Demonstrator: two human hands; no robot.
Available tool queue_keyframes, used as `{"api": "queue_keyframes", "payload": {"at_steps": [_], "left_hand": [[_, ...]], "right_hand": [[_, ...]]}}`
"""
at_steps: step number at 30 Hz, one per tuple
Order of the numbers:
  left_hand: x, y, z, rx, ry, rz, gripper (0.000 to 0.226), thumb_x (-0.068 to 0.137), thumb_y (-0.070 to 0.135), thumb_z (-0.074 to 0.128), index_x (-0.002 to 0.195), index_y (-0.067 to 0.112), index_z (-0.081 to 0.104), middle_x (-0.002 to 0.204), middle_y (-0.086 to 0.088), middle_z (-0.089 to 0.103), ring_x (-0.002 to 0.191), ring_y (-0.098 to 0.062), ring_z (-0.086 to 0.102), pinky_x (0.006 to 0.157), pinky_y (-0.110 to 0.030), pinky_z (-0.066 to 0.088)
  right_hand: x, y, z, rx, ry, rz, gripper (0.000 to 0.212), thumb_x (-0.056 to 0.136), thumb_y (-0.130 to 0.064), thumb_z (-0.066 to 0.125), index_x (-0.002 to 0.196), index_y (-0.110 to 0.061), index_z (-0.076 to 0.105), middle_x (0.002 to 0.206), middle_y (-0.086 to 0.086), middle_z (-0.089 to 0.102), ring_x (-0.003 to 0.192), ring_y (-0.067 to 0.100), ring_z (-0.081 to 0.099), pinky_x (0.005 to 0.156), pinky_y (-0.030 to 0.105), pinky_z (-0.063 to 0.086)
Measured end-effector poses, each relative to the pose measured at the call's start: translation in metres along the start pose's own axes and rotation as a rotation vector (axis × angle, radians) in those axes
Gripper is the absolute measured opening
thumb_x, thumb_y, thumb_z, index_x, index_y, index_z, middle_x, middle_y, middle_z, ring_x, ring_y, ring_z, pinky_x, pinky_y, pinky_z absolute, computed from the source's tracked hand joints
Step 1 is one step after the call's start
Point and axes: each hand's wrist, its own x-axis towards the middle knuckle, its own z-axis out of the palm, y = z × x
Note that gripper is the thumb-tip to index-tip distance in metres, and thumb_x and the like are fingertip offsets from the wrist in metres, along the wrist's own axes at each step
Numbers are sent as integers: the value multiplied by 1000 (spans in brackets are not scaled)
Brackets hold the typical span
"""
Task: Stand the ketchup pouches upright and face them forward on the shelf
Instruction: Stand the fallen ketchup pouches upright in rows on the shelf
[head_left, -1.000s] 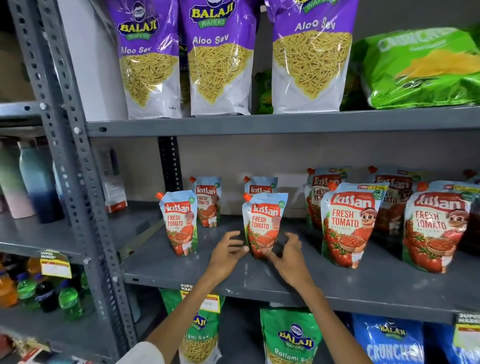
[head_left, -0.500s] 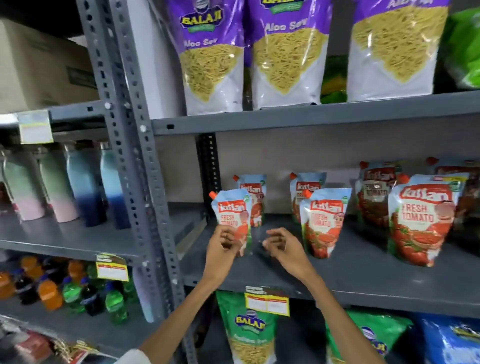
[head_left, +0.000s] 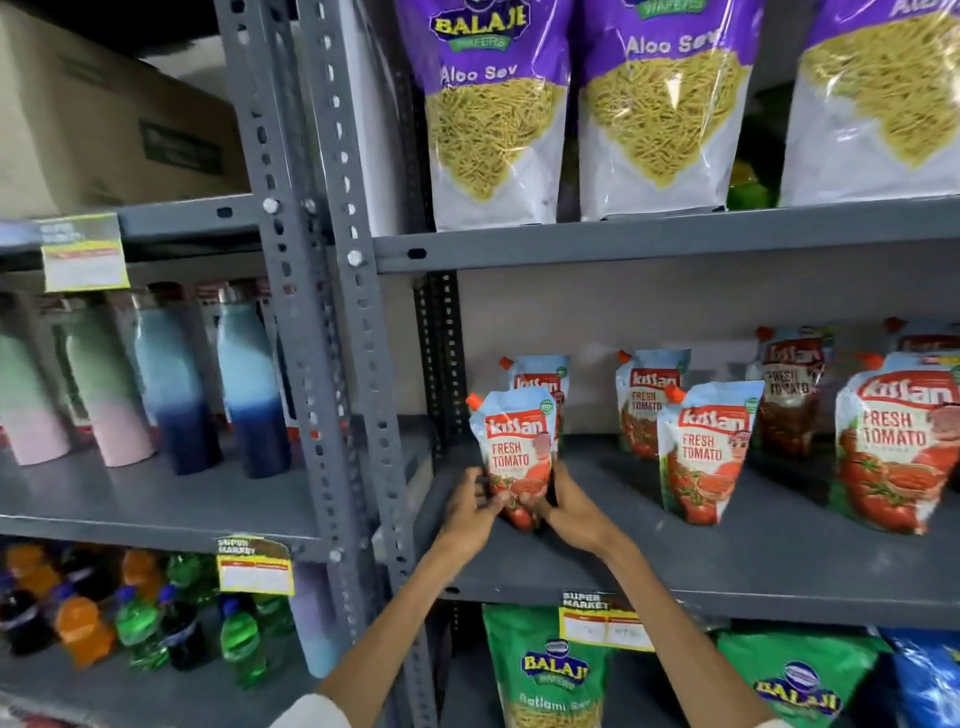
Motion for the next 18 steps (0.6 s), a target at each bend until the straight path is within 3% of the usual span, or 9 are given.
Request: {"api": "queue_keyframes", "payload": {"at_steps": [3,10,18], "left_hand": [[1,-2,5,6,-24,27,23,94,13,61,110,20,47,108,-5,68,102,-21,65,86,-32,54],[3,13,22,16,-88,45,30,96,15,59,124,14,48,115,-3,68,98,-13,63,83,-25,50],[0,15,21,-7,-101,23,38,95,15,60,130,10,47,123,-13,65,112,-24,64,87,-26,50]], "right_hand": [[-3,5,-7,-54,8,28,56,94,-23,60,139,-12,29,127,-3,54,121,14,51,98,25,40],[-6,12,-23,-78,73,60,46,93,-21,60,130,-11,35,125,1,56,120,18,53,105,37,43],[-8,11,-22,-46,77,83,45,92,-27,63,124,-13,35,119,-3,58,115,16,56,91,25,44]]}}
